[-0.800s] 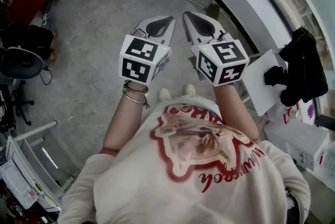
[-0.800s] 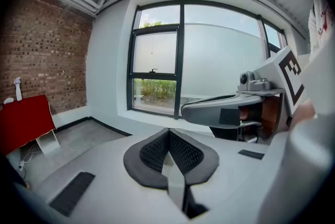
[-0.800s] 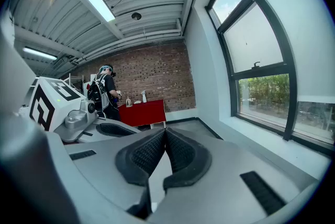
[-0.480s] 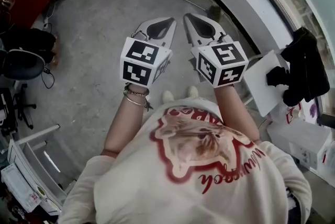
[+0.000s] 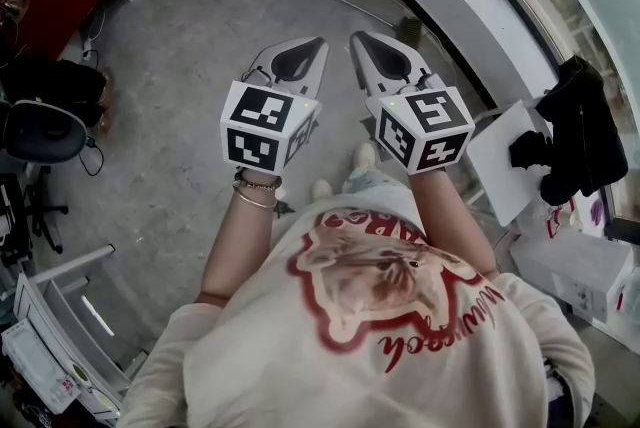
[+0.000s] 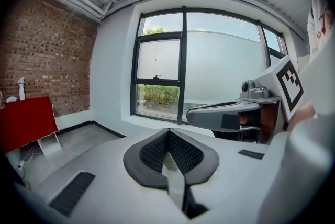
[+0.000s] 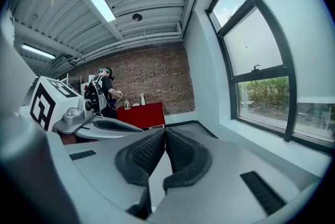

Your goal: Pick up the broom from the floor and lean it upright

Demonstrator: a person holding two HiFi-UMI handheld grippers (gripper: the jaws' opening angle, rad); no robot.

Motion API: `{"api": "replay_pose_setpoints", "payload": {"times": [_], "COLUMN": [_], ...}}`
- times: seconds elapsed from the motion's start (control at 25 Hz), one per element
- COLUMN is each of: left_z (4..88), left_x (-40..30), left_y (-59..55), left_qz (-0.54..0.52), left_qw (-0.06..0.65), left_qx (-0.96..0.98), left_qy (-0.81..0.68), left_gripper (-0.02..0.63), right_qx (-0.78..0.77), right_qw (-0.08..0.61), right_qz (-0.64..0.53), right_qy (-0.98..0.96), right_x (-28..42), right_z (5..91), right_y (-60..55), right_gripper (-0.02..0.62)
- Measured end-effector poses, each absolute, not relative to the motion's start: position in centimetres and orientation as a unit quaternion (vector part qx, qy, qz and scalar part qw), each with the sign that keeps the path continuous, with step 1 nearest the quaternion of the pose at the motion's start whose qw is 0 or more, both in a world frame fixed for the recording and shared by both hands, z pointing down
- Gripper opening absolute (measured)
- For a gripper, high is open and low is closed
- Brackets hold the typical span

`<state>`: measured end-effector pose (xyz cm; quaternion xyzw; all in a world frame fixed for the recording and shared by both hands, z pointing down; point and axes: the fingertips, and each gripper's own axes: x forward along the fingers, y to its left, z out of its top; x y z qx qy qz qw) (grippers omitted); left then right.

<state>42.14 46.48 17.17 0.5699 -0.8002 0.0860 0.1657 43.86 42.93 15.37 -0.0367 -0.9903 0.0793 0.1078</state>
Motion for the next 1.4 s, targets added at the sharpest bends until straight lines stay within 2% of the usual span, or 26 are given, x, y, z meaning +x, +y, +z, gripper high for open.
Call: {"api": "replay_pose_setpoints", "payload": {"times": [0.28,0.52,1.12,1.4], "left_z": [17.4,17.4,17.8,16.7], "left_x": [40.1,35.2,12.0,4.1], "left_y": [45.5,43.3,27.6,23.4], "left_qz": [0.08,0.093,0.084,0.075], "left_qw": [0.159,0.148,0.133,0.116], "left_qx": [0.562,0.557,0.524,0.505], "left_qy": [-0.808,-0.812,-0.837,-0.852], "left_gripper": [0.017,0.017,0.017,0.017], "right_qx": [-0.044,-0.049,-0.067,-0.071], "right_qw": [0.098,0.079,0.096,0.09], "right_qz": [0.076,0.075,0.062,0.076], "right_qy": [-0.991,-0.993,-0.991,-0.99], "right_x": [42.0,36.8,13.5,5.6], "right_z": [15.6,15.5,17.1,16.8], "right_y": [41.7,39.2,23.3,17.9], "right_gripper": [0.025,0.025,0.025,0.025]}}
